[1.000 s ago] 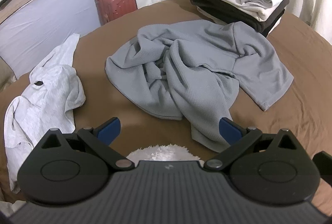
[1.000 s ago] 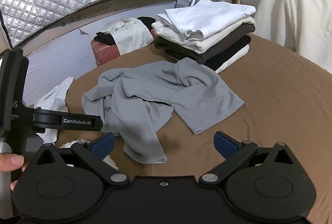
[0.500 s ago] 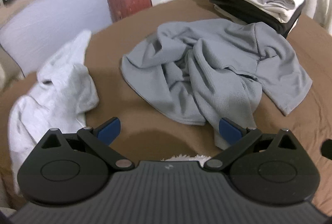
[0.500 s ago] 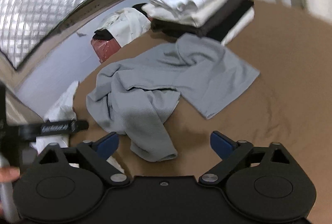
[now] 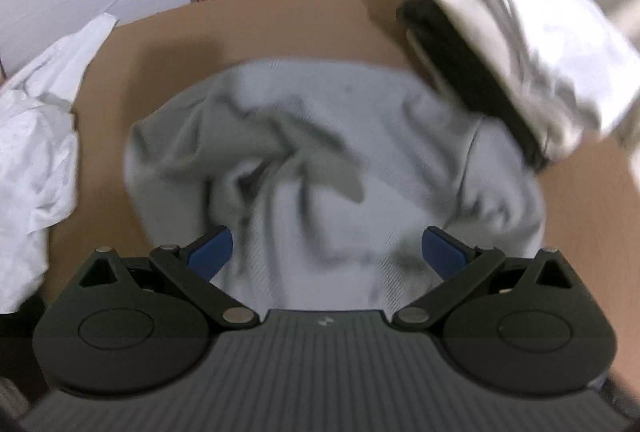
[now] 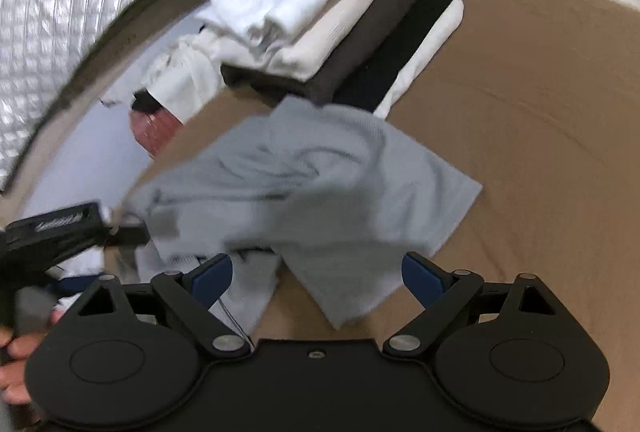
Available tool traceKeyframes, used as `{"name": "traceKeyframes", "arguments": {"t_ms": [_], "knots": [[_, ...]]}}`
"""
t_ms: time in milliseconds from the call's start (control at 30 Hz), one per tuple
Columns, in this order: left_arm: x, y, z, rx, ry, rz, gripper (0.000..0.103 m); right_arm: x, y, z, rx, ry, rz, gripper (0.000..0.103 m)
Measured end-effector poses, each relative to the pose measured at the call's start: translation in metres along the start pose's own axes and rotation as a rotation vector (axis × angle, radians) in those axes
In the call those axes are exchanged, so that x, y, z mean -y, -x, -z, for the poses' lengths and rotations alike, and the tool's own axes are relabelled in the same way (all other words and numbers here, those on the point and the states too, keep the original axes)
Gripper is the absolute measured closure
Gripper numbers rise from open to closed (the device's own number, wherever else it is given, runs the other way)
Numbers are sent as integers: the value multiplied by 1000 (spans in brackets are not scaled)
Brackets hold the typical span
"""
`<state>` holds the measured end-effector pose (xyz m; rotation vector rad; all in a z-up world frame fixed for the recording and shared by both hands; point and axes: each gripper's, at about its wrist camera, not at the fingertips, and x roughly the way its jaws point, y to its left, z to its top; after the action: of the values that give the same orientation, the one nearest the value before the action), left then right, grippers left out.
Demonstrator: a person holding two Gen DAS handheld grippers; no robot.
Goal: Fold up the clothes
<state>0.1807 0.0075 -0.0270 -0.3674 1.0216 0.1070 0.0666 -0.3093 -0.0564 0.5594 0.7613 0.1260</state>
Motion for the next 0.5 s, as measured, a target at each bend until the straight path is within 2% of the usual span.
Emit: {"name": "traceKeyframes", "arguments": {"t_ms": [33,100,200,233,267,300,333,400,500], "knots": [[-2,-2,-8,24,39,13,0,8,-1,-5,-15,-1,1,8],[-13,-11,-15,71,82,-36,0,21,-7,-11,-45,19,24,8],[-43,-36,0,167,177,-284,0,37,-23,-16,-19,89,72,8],[-60,-52,7,129,232,-343,0,43,-29,-17,0,103,87,8],[-78,-68,12,54,300,-333,3,50,-35,-16,21,90,93,8],[-99,-83,14,-24,388,-256,3,58,-43,-15,32,60,94,8],[-112,-90,13,-56,453,-202,3,66,-50,-15,43,25,96,8],[-134,-99,9,-97,566,-113,2,83,-67,-18,60,-58,112,8],[-141,-107,10,-87,598,-63,0,106,-91,-23,85,-176,144,8]]}}
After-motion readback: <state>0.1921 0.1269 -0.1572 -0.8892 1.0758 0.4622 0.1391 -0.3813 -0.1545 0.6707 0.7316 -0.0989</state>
